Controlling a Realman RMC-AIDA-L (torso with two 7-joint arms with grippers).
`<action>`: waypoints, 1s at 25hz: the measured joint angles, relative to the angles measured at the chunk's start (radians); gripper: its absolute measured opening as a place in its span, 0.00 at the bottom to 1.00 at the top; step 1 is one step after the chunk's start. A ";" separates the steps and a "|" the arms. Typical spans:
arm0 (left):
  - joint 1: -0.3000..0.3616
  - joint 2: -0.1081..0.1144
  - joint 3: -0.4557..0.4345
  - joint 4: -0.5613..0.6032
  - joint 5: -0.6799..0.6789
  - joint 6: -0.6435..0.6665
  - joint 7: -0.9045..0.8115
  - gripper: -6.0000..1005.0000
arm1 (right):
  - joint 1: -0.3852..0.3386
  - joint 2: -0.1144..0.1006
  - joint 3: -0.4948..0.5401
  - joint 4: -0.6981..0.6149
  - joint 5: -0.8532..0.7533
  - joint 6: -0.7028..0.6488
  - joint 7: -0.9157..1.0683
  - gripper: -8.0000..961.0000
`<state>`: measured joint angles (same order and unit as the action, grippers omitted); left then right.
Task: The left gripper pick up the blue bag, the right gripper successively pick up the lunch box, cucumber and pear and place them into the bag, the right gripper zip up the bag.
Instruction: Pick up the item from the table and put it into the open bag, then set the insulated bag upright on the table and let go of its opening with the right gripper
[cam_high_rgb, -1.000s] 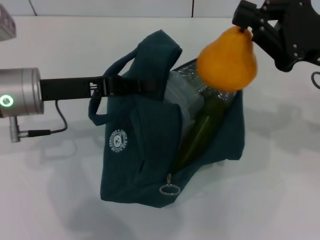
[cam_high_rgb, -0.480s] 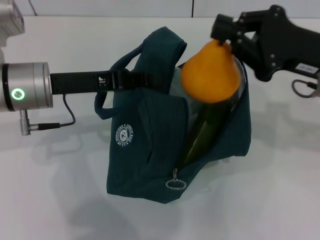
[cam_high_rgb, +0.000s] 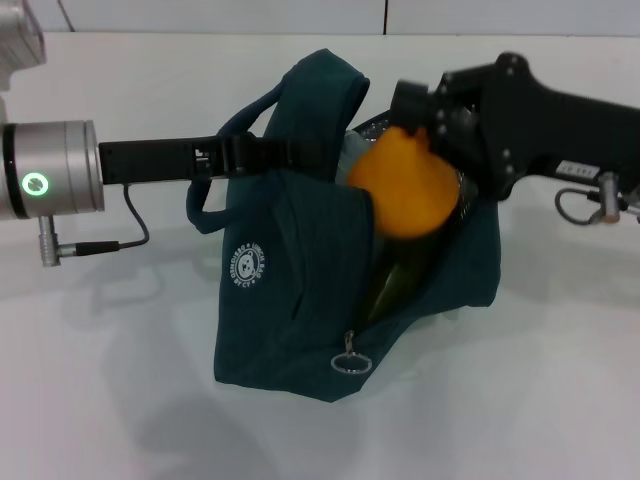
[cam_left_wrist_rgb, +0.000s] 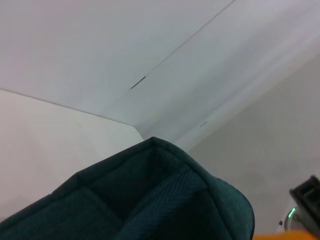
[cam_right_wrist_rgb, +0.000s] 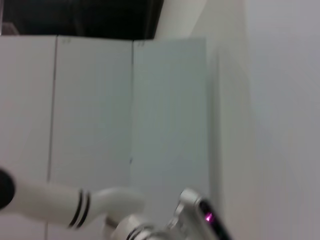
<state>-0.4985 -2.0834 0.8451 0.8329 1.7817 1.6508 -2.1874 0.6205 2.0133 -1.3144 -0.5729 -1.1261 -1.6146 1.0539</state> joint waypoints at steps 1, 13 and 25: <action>0.000 0.000 0.000 0.000 0.000 -0.001 0.000 0.05 | 0.001 -0.001 -0.004 -0.003 -0.020 0.002 0.003 0.06; -0.006 0.002 0.000 0.000 0.001 -0.008 -0.002 0.05 | -0.043 -0.004 0.051 -0.035 -0.049 0.023 0.043 0.30; -0.005 0.002 -0.002 -0.005 0.000 -0.009 0.000 0.05 | -0.162 -0.088 0.208 0.000 -0.083 0.174 0.115 0.63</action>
<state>-0.5040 -2.0815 0.8436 0.8277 1.7819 1.6416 -2.1870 0.4580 1.9250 -1.1062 -0.5731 -1.2092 -1.4404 1.1693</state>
